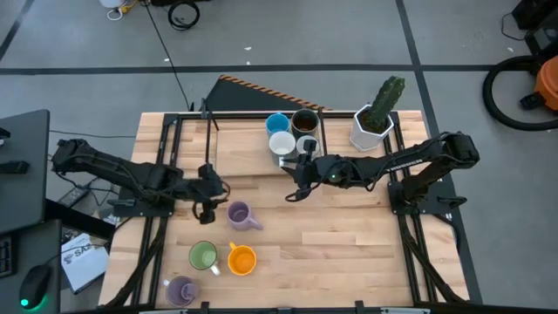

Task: Place coffee mugs
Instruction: Put the top purple mug on the shelf

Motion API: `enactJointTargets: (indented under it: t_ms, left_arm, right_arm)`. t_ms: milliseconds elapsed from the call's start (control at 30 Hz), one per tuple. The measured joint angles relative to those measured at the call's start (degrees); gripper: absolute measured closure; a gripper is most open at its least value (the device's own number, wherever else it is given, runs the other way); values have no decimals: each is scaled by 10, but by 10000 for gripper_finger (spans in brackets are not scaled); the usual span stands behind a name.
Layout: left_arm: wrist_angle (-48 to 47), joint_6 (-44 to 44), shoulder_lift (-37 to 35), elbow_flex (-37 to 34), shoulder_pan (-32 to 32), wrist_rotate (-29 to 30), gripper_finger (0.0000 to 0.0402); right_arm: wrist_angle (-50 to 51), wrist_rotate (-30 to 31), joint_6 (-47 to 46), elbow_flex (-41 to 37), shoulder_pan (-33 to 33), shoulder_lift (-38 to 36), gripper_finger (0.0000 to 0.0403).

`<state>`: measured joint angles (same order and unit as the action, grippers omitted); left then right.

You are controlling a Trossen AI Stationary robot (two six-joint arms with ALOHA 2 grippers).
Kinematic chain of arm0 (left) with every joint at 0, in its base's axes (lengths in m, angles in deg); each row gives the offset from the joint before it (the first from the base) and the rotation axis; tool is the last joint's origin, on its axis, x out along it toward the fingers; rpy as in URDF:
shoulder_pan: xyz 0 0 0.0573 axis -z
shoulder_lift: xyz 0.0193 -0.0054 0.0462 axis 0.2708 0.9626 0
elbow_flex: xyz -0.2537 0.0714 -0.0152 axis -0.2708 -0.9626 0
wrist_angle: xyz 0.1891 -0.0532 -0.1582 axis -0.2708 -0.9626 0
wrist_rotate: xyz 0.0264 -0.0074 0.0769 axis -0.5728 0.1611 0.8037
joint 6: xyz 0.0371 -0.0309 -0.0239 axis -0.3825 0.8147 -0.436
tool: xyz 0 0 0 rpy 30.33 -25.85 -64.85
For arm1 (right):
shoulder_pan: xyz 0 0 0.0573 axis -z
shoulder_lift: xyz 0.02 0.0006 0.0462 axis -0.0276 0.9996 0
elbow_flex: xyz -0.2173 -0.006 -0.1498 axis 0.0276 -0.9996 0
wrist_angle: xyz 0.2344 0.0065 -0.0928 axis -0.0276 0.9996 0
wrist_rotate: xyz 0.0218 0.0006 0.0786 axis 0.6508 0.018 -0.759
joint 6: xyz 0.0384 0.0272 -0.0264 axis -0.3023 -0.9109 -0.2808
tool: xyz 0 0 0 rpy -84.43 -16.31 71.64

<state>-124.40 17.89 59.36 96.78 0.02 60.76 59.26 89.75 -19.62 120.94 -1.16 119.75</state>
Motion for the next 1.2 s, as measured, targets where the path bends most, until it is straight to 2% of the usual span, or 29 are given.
enactJointTargets:
  t_ms: [267,433,533,933,1200]
  left_arm:
    - [-47,-19,41,33,56,4,261]
    - [-135,-33,84,96,84,47,261]
    - [-180,-84,107,121,94,50,261]
    - [-186,-292,153,125,100,59,257]
    - [-153,-408,169,121,100,68,209]
  right_arm:
    - [-21,-75,2,0,27,0,297]
    - [-30,-102,0,1,33,0,297]
    - [-30,-111,-1,1,33,0,297]
    - [-19,-119,-20,1,33,0,297]
    - [-4,-120,-36,1,33,0,297]
